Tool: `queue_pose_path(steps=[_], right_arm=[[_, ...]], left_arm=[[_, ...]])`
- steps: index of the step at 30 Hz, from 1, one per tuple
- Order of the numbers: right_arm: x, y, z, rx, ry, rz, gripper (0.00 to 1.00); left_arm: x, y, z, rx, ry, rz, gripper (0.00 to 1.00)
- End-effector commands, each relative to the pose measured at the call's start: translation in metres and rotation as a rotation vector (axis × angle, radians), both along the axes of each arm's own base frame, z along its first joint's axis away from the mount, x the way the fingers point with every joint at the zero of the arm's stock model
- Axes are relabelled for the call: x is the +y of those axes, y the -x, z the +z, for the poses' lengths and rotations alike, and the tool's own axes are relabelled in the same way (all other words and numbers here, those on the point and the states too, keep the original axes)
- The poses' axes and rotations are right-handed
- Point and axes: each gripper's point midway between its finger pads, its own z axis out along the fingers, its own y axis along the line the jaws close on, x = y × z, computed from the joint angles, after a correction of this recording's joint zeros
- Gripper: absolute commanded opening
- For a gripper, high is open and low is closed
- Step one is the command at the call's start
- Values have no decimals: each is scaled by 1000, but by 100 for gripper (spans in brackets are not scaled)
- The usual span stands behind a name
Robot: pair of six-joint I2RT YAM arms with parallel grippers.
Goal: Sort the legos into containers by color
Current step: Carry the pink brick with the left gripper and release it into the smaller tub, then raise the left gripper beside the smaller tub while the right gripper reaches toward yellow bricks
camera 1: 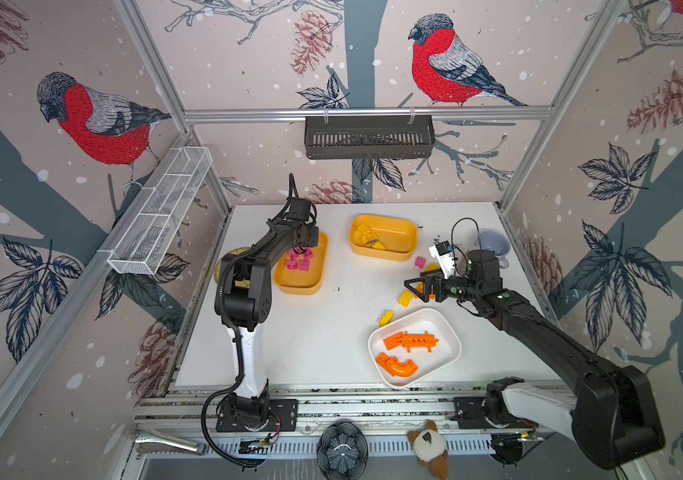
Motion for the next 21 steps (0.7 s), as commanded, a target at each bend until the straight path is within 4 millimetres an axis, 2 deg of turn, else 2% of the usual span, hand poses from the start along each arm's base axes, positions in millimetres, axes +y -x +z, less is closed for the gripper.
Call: queue_pose_path(steps=[1, 3, 6, 8, 11, 15, 19, 21], right_arm=[[0, -6, 3, 9, 0, -20, 99], [-1, -8, 2, 14, 11, -26, 100], [-3, -10, 3, 17, 19, -39, 99], [-4, -10, 3, 22, 25, -44, 100], [-6, -12, 5, 40, 38, -56, 100], [-5, -12, 1, 97, 40, -78, 99], [-3, -9, -10, 194, 49, -111, 99], [-3, -8, -16, 250, 43, -141, 99]], left_arm=[[-7, -5, -7, 15, 29, -33, 34], [-8, -6, -11, 26, 30, -33, 37], [-7, -6, -13, 50, 25, -35, 53], [-11, -4, -7, 62, 36, -52, 65], [-14, 4, 6, 80, 45, -79, 72], [-18, 22, 26, 100, 75, -117, 81], [-27, 48, 47, 117, 138, -157, 85], [-33, 62, 55, 131, 186, -174, 94]])
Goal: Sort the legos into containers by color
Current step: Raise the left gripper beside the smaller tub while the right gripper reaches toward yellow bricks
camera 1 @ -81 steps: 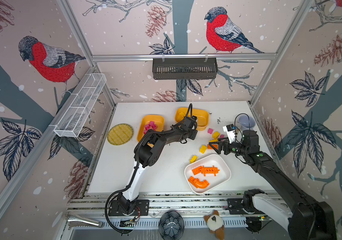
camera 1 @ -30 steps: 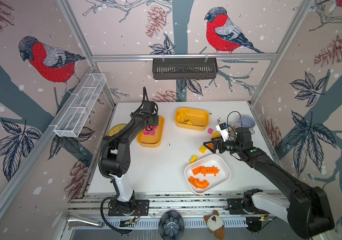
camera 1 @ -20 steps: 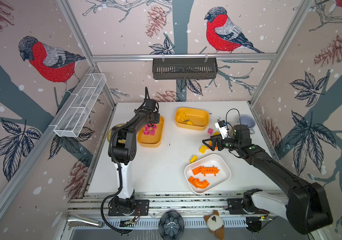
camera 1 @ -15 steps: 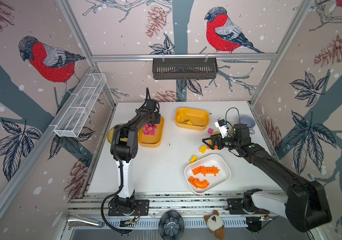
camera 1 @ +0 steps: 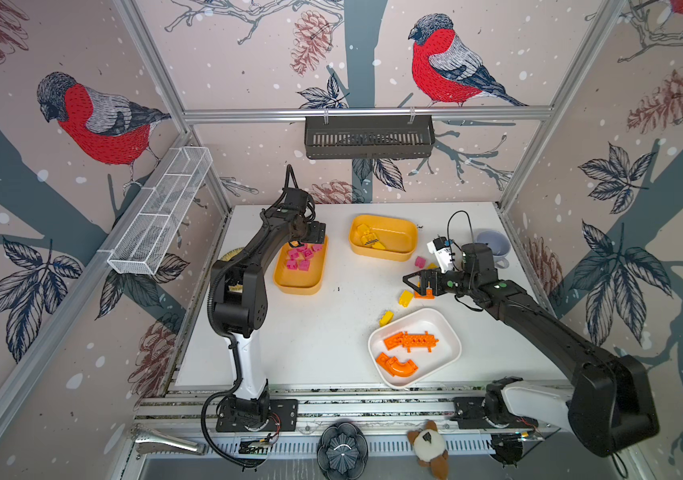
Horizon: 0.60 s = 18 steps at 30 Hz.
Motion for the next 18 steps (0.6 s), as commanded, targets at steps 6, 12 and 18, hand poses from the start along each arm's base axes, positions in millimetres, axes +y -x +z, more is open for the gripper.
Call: queue_pose_path(steps=[6, 12, 18], right_arm=[[4, 6, -13, 158, -7, -126, 99], [12, 4, -12, 232, 41, -243, 99], [17, 8, -31, 386, 170, -426, 100]], left_arm=[[-26, 63, 20, 83, 219, -71, 97], [-46, 93, 33, 106, 390, -108, 97], [-51, 105, 36, 115, 431, -136, 97]])
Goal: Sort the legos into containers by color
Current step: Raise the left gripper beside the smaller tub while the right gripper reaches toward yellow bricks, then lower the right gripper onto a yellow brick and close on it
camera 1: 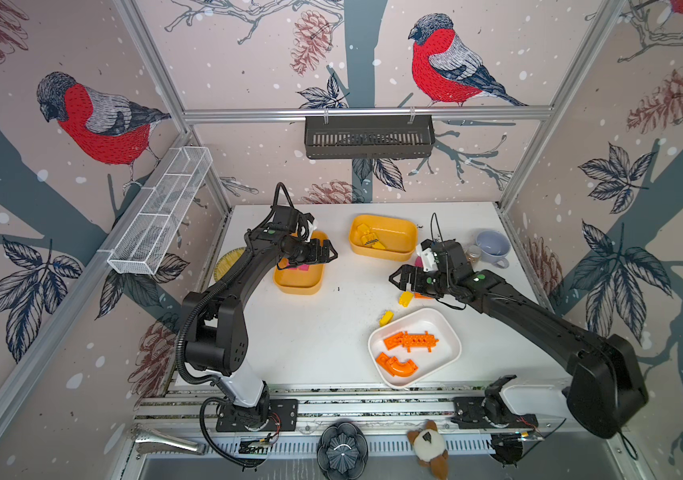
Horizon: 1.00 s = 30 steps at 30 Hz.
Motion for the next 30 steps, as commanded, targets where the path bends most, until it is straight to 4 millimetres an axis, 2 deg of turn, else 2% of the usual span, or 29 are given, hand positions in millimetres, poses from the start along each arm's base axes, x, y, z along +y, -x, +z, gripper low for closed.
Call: queue_pose_path(steps=[1, 7, 11, 15, 21, 27, 30], right_arm=[[-17, 4, -20, 128, 101, -190, 98], [-12, 11, -32, 292, 170, -293, 92], [-8, 16, -38, 380, 241, -290, 91], [-20, 17, -49, 449, 337, -325, 88], [-32, 2, -68, 496, 409, -379, 80], [-31, -20, -88, 511, 392, -384, 72], [-31, -26, -106, 536, 396, -372, 68]], left_arm=[[-9, 4, 13, -29, 68, -27, 97], [-14, 7, 10, -23, 117, -29, 97], [-12, 5, 7, -31, 97, -41, 97], [-10, 6, 5, -34, 81, -43, 97], [-7, 9, -3, -27, 72, -41, 97], [-10, 8, 0, -23, 106, -29, 97], [-10, 6, -3, -11, 112, -15, 97]])
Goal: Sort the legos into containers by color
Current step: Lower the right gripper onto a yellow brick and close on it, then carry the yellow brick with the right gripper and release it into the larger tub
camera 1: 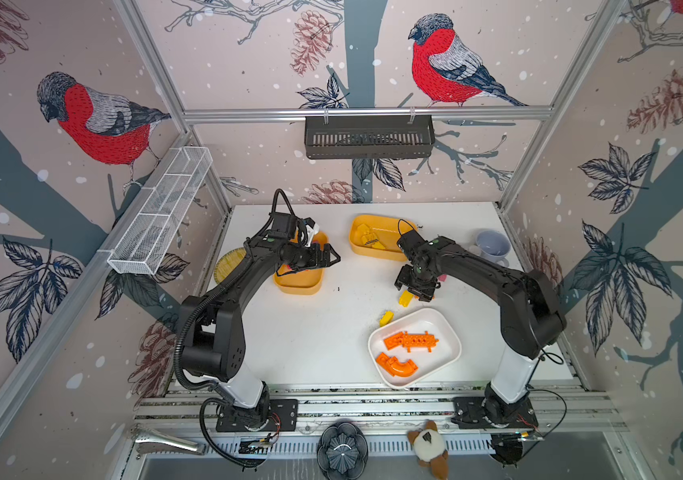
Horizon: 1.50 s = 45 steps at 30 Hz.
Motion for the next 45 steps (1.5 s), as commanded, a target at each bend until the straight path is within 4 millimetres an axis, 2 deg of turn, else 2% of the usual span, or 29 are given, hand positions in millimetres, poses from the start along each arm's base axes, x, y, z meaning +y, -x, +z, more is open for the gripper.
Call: queue_pose_path(steps=[1, 5, 8, 11, 14, 18, 22, 25, 30, 35, 38, 45], right_arm=[[4, -6, -13, 14, -16, 25, 67], [8, -15, -24, 25, -14, 48, 64], [8, -13, -35, 51, -10, 51, 58], [9, -10, -40, 63, -11, 54, 51], [10, -10, -44, 70, -9, 56, 39], [10, -14, -38, 56, 0, 65, 27], [15, -28, -16, 5, 14, 91, 25], [18, -47, 3, -50, 24, 103, 25], [28, -105, 40, -185, 26, 137, 25], [53, -164, 70, -349, -30, 176, 26], [60, -196, 81, -448, -32, 178, 26], [59, -240, 75, -566, -81, 147, 28]], left_arm=[[-2, -5, 4, -5, 29, 11, 97], [-2, -9, 5, 1, 33, 25, 97], [-2, -10, 3, 5, 26, 29, 97], [-1, -10, 2, 9, 26, 31, 97], [-1, -9, 1, 11, 29, 36, 97], [-1, -9, -1, 18, 24, 35, 97], [-1, -10, -1, 20, 20, 34, 97], [0, -11, -2, 19, 10, 32, 97], [-2, -14, 1, 18, 19, 28, 97], [-2, -17, 5, 17, 24, 31, 97], [-2, -18, 5, 19, 25, 34, 97], [0, -21, 5, 22, 18, 42, 97]])
